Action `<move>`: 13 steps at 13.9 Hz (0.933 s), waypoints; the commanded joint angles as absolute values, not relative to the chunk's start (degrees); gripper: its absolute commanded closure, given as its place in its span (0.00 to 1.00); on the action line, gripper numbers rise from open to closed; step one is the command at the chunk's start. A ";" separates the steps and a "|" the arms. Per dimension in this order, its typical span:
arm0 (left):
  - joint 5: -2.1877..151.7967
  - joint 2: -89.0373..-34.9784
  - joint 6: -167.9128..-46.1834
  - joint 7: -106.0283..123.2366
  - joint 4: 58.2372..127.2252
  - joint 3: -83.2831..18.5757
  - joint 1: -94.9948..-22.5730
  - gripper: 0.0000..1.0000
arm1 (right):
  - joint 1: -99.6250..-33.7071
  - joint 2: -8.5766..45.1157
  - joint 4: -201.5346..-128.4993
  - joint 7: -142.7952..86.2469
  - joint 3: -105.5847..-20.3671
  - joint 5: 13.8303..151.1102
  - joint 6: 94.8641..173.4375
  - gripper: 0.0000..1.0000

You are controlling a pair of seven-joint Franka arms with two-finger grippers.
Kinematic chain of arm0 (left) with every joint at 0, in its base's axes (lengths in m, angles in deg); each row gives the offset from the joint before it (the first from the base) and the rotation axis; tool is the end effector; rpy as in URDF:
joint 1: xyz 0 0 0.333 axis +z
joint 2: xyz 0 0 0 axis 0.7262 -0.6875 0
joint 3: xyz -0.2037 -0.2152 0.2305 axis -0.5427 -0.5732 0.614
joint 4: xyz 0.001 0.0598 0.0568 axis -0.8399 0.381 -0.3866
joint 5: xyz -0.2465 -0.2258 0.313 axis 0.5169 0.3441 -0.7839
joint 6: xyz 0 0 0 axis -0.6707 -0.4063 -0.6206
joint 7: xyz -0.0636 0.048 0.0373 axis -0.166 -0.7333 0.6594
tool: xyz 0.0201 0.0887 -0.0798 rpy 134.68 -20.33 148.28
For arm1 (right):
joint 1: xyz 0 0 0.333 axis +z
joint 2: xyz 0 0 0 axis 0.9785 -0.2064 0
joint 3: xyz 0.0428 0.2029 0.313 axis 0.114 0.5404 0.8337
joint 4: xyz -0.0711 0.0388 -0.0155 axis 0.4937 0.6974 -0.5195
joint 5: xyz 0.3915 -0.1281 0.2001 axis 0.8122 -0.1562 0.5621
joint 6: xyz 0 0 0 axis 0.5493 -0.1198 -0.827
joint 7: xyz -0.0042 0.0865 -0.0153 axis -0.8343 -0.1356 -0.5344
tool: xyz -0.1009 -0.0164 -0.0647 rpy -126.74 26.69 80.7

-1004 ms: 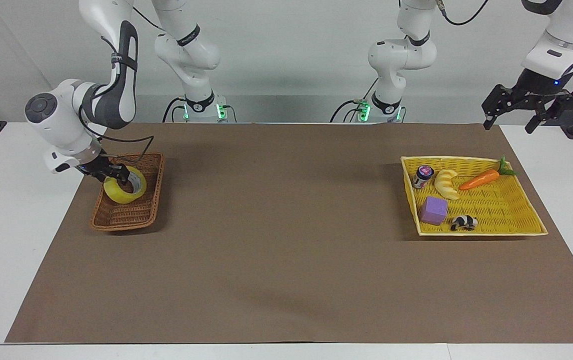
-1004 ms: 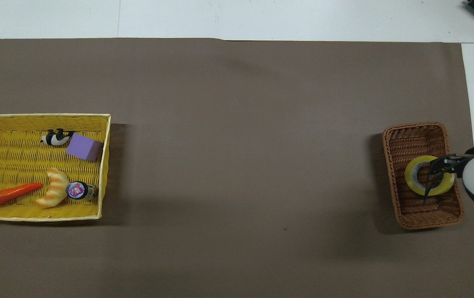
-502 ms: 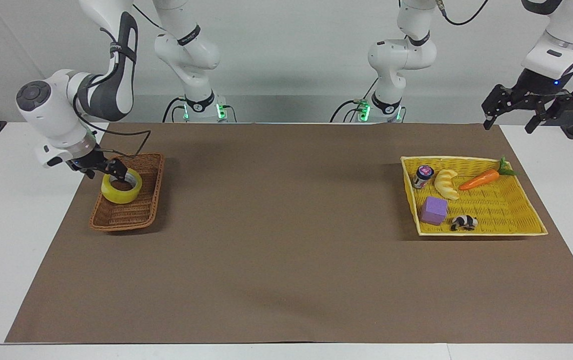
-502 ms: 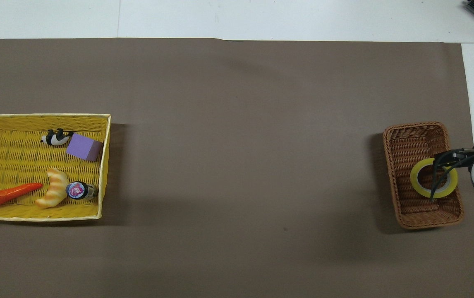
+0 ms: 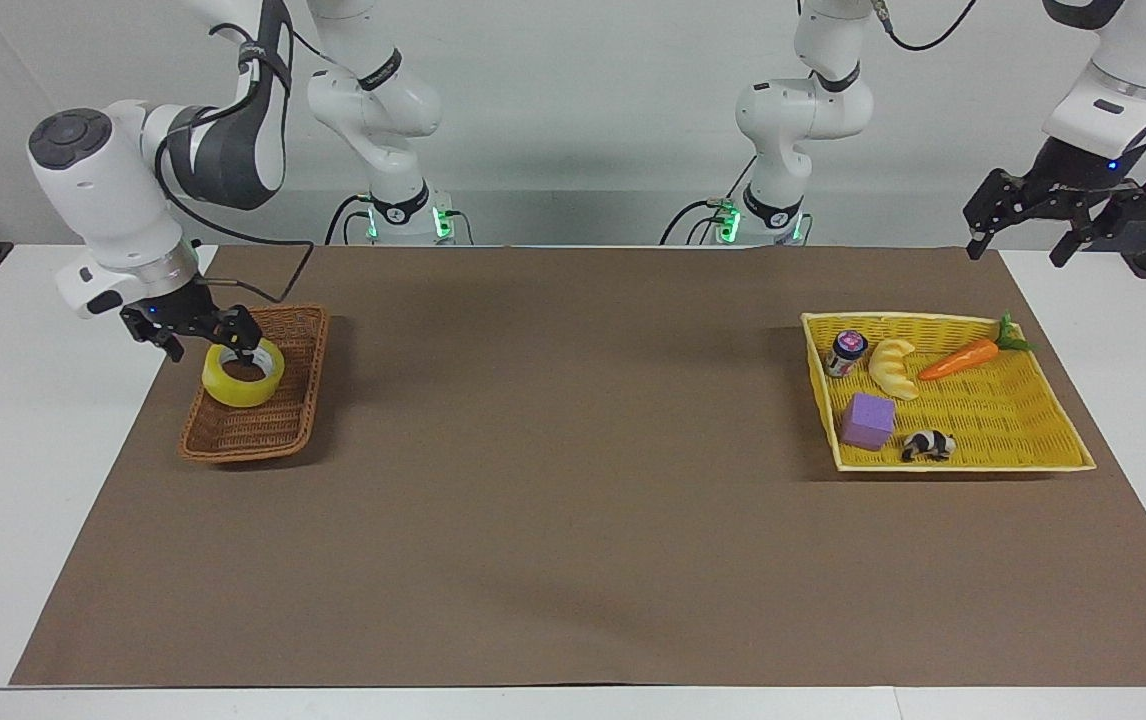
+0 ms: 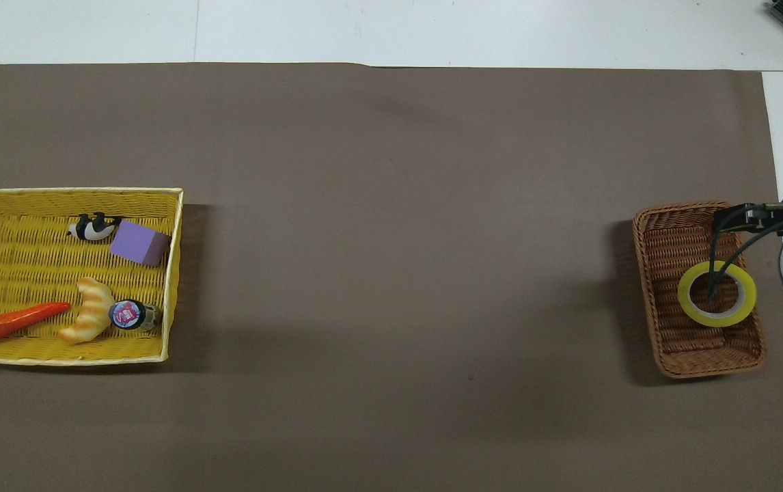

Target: Move tape to another basket

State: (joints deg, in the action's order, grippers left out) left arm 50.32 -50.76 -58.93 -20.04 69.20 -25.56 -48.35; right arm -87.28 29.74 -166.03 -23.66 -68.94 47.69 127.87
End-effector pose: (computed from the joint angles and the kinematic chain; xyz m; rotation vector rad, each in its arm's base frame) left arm 0.6131 0.0203 0.7257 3.1214 -0.3075 0.1623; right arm 0.6471 -0.0968 0.5227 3.0680 -0.0826 0.0611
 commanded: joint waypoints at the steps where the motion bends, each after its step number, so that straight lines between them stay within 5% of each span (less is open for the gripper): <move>1: 49.32 -50.19 -57.96 -20.20 69.14 -26.34 -47.53 0.00 | -83.64 29.66 -163.40 -17.66 -68.51 45.99 125.63 0.00; 10: 49.32 -50.19 -57.96 -20.20 69.14 -26.25 -47.53 0.00 | -80.55 30.18 -147.50 -17.29 -67.37 48.98 105.79 0.00; 13: 49.32 -50.19 -57.96 -20.20 69.14 -26.25 -47.53 0.00 | -80.81 32.90 -150.46 -19.13 -67.28 50.20 105.14 0.00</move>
